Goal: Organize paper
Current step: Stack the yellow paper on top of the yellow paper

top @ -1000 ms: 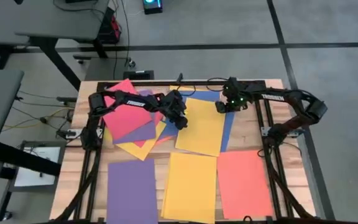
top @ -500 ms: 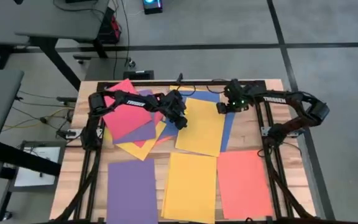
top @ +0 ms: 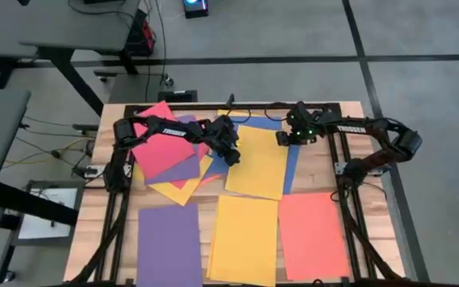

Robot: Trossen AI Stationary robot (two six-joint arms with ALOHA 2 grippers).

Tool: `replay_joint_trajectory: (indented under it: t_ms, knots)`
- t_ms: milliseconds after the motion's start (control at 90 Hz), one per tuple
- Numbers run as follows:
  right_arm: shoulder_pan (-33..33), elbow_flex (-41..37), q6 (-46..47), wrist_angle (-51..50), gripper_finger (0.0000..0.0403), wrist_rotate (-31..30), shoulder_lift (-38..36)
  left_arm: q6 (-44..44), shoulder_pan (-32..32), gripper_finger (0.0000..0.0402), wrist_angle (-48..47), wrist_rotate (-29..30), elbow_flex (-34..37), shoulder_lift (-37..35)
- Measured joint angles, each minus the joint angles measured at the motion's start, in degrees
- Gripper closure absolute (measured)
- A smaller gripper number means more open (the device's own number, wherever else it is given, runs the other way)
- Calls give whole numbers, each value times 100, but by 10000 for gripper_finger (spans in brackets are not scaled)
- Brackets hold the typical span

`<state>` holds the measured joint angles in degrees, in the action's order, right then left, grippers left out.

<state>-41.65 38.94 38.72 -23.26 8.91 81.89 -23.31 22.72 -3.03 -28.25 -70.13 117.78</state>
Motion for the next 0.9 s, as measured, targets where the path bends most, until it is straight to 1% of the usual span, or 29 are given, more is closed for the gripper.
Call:
replay_joint_trajectory:
  t_ms: [322, 467, 600, 689, 800, 900]
  knots:
    - [40, 0, 182, 346, 185, 163, 0, -1, 0, 289, -1, -4, 0, 2]
    - [38, 0, 184, 310, 185, 193, -1, -3, 0, 289, -2, -6, 0, 2]
    - [39, 5, 201, 223, 185, 515, -18, -3, 0, 289, -4, -20, 0, 2]
    - [39, 147, 167, -160, 185, 613, -22, -3, 2, 289, -9, -74, 0, 2]
    - [42, 425, -138, -778, 185, 618, -22, -3, 4, 289, -13, -107, 0, 4]
    - [74, 675, -302, -1061, 185, 617, -26, 4, 4, 289, -15, -116, 0, 4]
